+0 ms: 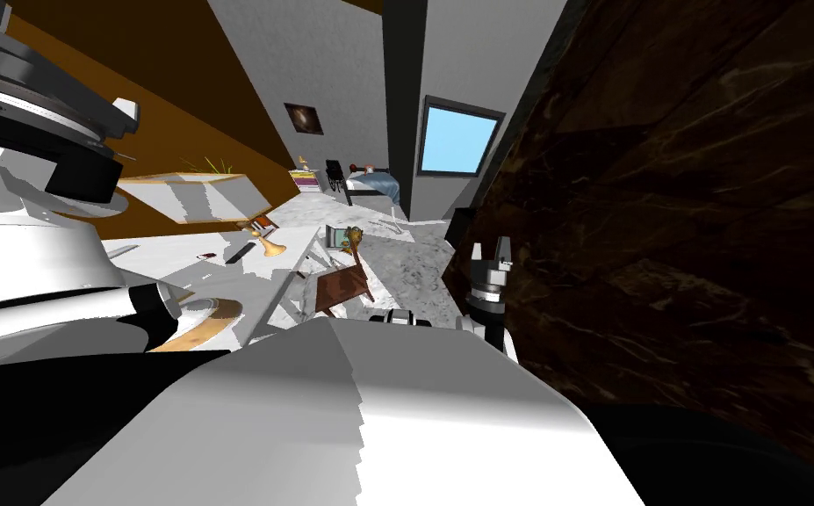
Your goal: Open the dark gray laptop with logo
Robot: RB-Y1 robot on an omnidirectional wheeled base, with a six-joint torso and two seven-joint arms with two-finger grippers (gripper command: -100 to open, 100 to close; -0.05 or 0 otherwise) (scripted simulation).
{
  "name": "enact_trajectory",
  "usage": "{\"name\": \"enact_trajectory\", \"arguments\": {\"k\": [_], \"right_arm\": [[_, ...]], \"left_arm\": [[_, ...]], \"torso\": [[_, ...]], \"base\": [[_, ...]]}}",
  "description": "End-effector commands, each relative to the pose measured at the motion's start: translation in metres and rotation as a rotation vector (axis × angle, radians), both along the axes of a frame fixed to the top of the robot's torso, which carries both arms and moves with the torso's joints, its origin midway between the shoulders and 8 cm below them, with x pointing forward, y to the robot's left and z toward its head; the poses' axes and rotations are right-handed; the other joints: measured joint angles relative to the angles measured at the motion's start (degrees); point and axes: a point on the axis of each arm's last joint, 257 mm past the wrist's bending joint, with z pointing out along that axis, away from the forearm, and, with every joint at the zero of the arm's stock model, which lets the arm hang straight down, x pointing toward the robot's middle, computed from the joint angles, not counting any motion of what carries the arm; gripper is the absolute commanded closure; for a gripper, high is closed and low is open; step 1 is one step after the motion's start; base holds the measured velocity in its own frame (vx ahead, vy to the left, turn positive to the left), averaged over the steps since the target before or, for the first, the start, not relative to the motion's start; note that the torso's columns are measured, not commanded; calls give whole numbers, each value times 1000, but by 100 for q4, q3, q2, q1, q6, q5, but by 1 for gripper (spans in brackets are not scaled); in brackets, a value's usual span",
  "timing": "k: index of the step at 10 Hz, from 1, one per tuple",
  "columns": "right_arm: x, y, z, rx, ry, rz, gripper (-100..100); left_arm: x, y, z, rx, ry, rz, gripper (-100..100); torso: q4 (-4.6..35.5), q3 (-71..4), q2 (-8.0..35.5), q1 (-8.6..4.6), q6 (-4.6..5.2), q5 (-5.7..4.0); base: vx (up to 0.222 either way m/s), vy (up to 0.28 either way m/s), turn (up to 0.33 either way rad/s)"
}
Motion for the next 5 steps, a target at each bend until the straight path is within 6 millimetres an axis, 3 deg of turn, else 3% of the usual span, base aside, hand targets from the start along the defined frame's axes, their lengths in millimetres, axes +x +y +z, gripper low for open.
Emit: {"name": "enact_trajectory", "arguments": {"k": [1,3,4,5], "right_arm": [[0,0,0,0,0,0,0],[0,0,0,0,1,0,0],[0,0,0,0,0,0,0],[0,0,0,0,0,0,0]], "left_arm": [[4,1,-6,43,36,32,-100],[3,5,-11,31,33,14,-100],[5,4,-14,52,54,25,-100],[7,6,-17,69,71,44,-100]], "torso": [[19,37,54,25,-11,9],[16,23,14,-8,-28,3],[-6,-16,-36,-16,-9,-6],[-3,-6,-10,2,0,1]], "base": [[-9,16,-17],[257,-101,341],[220,-60,53],[82,-25,-47]]}}
